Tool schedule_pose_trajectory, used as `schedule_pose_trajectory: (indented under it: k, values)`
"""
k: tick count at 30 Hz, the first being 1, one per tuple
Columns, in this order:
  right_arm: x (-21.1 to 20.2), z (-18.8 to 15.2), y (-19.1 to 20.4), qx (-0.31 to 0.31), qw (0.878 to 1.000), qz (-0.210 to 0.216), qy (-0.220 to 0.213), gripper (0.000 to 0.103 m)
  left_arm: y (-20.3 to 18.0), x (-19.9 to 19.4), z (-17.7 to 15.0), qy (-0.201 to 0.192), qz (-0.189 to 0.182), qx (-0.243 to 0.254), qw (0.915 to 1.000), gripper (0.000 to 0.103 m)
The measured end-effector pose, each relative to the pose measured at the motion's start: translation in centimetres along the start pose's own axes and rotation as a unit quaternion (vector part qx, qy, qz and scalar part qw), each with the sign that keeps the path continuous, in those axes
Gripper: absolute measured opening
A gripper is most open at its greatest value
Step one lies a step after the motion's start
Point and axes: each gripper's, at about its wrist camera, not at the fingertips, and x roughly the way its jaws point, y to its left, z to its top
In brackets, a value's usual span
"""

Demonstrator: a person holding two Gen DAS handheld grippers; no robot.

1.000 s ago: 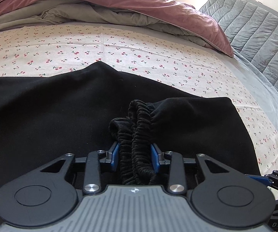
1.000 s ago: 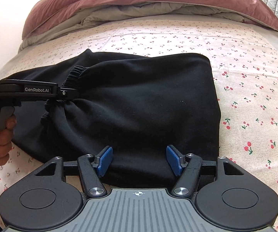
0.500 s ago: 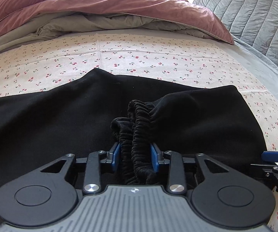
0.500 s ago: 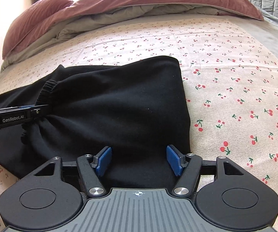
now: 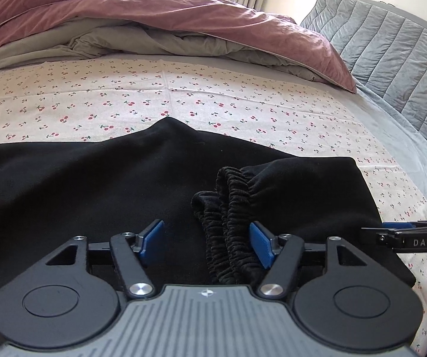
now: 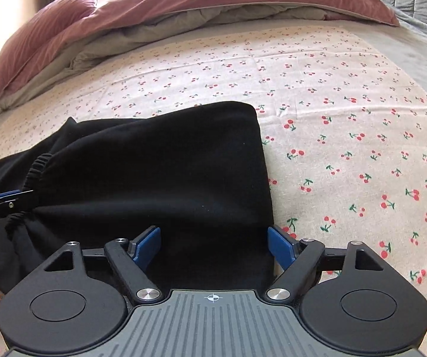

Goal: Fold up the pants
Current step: 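Carry the cuffs with the left gripper over the leg toward the waistband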

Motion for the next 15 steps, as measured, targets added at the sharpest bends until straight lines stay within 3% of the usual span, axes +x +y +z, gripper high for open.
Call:
schedule_pose_trajectory:
  k: [4, 9, 12, 15]
  values:
    - [0.5, 2.3, -0.1, 0.01, 1.0, -0.014, -0.017, 0.08, 0.6, -0.8, -0.5, -0.008, 0.01, 0.011, 0.9999, 0.064]
    - [2.5, 4.1, 0.3, -0.003, 0.998, -0.028, -0.048, 0.08, 3.2, -2.0, -0.5, -0.02, 0.043, -0.025, 0.9986, 0.064]
    - [5.0, 4.1, -0.4, 0.006, 1.0, -0.022, -0.02, 0.083, 5.4, -3.2, -0.5, -0.032, 0.062, -0.049, 0.9963, 0.064]
    - [5.1, 4.6, -1.0, 0.02, 0.999, -0.012, -0.025, 0.084, 8.3, -5.0, -0.4, -0.046, 0.083, -0.084, 0.992, 0.063]
